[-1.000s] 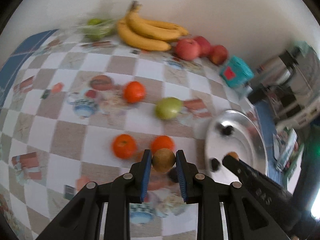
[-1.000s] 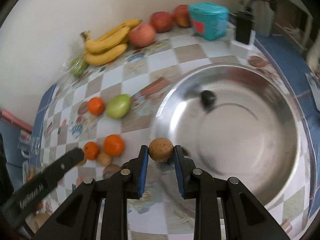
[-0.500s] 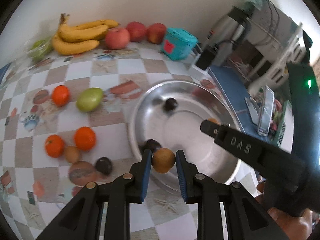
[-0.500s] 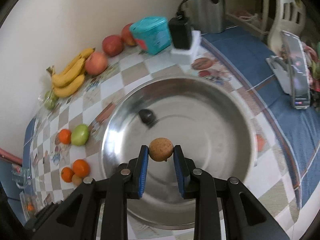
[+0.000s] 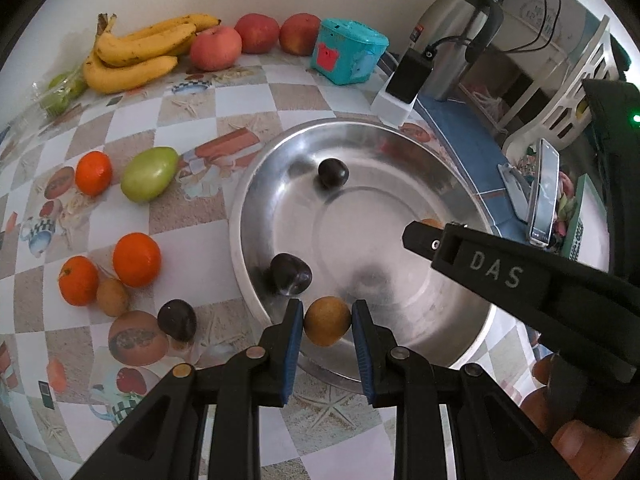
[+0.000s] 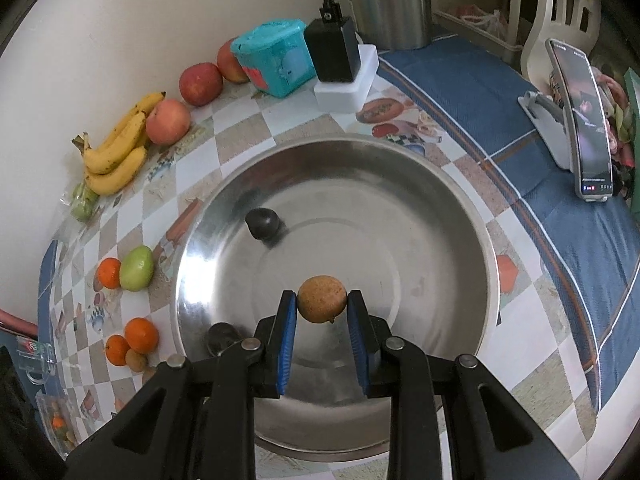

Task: Organize fruits
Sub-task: 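Open both grippers to drop the kiwis into the steel bowl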

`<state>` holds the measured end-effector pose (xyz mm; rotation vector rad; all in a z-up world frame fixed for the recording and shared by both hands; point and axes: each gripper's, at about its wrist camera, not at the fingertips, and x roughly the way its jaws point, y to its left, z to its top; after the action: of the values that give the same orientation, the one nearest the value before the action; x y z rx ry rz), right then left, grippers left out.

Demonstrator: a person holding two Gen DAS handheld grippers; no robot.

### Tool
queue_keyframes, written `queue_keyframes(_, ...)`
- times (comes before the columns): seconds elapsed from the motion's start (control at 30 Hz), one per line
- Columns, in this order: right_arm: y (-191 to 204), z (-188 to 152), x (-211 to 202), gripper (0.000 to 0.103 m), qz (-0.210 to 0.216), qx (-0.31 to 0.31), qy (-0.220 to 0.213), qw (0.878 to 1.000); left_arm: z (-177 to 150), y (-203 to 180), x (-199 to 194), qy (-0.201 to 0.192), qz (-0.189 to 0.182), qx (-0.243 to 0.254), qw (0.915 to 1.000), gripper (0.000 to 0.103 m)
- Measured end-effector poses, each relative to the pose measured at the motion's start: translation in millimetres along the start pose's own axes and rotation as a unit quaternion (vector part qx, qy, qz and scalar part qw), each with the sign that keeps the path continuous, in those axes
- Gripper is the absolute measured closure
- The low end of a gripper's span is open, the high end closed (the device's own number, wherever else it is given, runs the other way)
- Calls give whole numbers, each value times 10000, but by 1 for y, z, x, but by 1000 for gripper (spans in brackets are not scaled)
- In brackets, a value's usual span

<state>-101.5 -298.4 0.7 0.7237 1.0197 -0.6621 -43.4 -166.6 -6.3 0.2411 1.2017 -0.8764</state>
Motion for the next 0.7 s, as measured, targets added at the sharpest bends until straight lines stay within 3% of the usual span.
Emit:
queue_keyframes(0.37,-3,-2,6,74,-46,83,132,9999,-1,-1,3,66,-3,41,10000,74)
queue_keyframes(0.43,-2,-1,7,69,-67,82,140,9998,-1,-1,3,74,-13,50,10000,68)
queue_keyframes(0.6,-3,0,4,67,-58,129,77,9999,-1,-1,1,45,-51,25,10000,66)
queue_keyframes(0.7,-4,1,2,66,-55,154,46,9999,1,4,-3,20,-85,-75,9999,56)
